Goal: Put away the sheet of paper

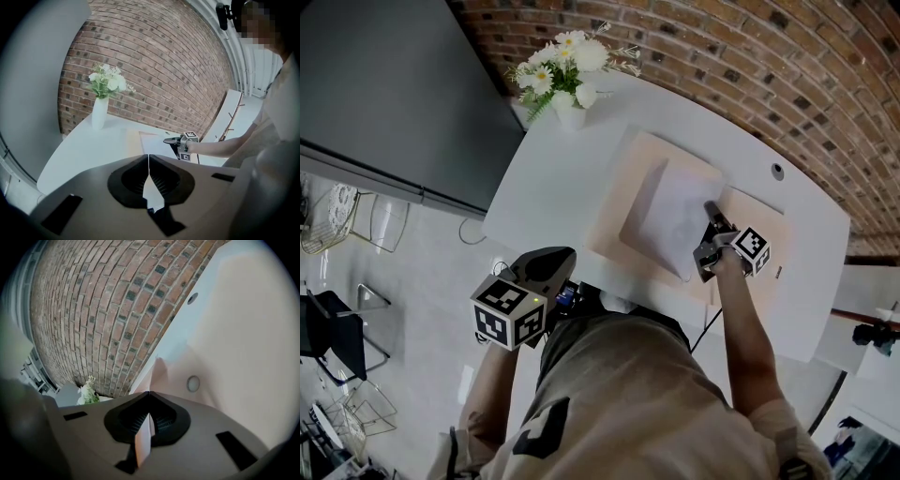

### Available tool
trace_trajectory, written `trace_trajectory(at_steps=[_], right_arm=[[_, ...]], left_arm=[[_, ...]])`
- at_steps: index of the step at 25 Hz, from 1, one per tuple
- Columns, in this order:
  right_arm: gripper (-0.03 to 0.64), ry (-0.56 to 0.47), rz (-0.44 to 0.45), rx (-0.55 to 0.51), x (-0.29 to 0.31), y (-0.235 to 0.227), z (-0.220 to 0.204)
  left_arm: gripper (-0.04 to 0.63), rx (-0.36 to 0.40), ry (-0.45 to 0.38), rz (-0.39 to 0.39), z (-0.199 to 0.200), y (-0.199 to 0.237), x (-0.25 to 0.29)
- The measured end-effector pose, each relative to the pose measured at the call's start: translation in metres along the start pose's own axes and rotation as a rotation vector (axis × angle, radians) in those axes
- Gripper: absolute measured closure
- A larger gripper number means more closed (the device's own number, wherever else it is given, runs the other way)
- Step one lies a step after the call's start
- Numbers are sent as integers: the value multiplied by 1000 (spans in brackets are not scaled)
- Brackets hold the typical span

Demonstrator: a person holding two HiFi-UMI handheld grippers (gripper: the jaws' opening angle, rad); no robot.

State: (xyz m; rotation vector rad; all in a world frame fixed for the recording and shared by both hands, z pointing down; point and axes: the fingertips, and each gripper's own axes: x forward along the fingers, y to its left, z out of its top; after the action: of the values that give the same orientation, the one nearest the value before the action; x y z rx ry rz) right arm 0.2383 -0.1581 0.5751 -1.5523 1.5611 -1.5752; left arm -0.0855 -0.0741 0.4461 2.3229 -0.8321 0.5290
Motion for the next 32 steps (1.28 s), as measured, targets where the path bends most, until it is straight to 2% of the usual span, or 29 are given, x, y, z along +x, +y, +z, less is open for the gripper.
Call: trace_trajectory(at_steps=[32], right_arm=[[594, 0, 17, 40, 15, 4, -10]], left_arm=[[575, -8, 16, -3, -1, 8, -2]])
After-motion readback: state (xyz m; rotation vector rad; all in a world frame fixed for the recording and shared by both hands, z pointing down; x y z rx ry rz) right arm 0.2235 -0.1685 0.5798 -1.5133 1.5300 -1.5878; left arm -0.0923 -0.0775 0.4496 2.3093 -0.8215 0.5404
